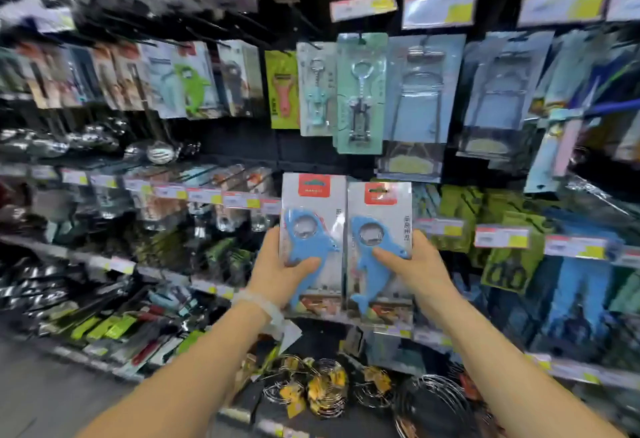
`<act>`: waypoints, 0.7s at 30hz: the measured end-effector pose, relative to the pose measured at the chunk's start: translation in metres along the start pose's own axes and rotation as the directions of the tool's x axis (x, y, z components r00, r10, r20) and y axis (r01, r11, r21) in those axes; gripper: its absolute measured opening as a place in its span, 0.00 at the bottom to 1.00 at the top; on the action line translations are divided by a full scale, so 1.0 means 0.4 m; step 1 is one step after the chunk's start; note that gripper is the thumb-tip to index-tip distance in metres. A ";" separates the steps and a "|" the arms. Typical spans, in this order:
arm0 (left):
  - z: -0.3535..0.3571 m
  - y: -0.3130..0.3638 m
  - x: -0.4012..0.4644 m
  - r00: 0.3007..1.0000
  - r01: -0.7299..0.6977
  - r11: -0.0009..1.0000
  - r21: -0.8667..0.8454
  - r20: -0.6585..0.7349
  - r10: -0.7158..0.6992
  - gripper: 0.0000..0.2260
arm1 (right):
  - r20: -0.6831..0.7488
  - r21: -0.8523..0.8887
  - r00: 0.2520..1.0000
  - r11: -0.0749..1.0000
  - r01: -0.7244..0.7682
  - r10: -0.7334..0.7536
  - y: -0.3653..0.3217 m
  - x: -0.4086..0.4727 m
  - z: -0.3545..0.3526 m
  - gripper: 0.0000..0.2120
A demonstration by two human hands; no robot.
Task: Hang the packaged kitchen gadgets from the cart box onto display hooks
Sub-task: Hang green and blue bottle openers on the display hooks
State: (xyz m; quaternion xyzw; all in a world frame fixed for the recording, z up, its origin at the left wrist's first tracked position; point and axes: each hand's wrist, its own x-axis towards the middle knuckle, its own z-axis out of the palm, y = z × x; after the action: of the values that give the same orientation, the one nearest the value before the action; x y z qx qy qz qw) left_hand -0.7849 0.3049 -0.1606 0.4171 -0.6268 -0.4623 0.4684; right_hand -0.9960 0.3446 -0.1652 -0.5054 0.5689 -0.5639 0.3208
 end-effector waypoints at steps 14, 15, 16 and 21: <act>-0.609 -0.022 0.177 0.935 -0.044 0.995 0.089 -0.348 0.073 0.27 | 0.278 0.054 0.942 0.982 0.179 -0.186 -0.160 0.302 0.646 0.18; -0.647 -0.016 0.216 0.933 -0.057 0.993 0.105 -0.349 0.090 0.27 | 0.274 0.064 0.942 0.981 0.182 -0.193 -0.178 0.337 0.678 0.17; -0.677 -0.006 0.249 0.933 -0.059 0.991 0.117 -0.347 0.096 0.27 | 0.271 0.073 0.941 0.979 0.188 -0.201 -0.195 0.365 0.704 0.17; -0.818 0.007 0.404 0.930 -0.107 0.990 0.091 -0.343 0.132 0.27 | 0.235 0.066 0.945 0.974 0.217 -0.226 -0.272 0.518 0.838 0.15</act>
State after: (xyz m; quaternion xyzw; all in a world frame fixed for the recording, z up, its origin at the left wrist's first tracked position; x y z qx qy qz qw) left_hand -0.5013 0.0891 -0.0813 0.4694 -0.5744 -0.3294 0.5842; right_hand -0.7181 0.0602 -0.0705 -0.6246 0.4542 -0.5417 0.3320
